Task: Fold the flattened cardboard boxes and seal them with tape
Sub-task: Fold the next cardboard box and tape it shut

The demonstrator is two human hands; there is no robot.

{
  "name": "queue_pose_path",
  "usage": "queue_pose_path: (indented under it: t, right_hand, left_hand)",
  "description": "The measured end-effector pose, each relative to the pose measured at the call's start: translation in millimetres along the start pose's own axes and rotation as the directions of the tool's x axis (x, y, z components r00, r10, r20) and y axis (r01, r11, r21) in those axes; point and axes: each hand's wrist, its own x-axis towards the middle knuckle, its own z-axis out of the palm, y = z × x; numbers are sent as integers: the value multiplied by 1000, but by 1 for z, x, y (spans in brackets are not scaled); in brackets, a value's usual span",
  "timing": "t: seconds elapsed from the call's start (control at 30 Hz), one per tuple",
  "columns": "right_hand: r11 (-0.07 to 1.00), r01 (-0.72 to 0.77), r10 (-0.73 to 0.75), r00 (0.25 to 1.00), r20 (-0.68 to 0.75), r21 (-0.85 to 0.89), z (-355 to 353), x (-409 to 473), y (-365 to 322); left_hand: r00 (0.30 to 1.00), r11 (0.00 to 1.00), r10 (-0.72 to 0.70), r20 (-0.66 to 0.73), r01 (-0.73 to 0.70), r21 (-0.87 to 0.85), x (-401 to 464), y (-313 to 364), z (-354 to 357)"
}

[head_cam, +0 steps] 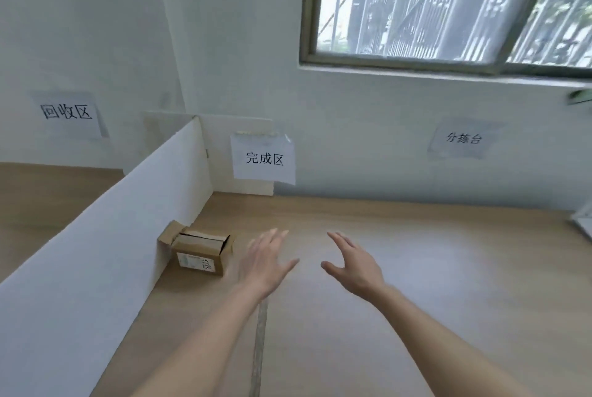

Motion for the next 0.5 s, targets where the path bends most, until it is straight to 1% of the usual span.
queue_pose_path:
  t: [0.17, 0.23, 0.33, 0.5]
  right_hand:
    - [997, -37, 24, 986, -166, -75, -137, -128, 78]
    - [989, -116, 92, 967, -236, -88, -184, -197, 120]
    - [961, -253, 208, 930, -302, -115, -243, -307, 189]
    - [893, -436, 358, 839, -410, -113, -326, -470, 288]
  left_hand:
    - [978, 979, 203, -38, -204, -15, -42, 184, -15]
    - [961, 961, 270, -52, -272, -41, -73, 261, -12]
    - [923, 920, 382, -52, -385, -75, -124, 373, 3]
    - [827, 820, 560, -37, -561, -116, -206, 538, 31]
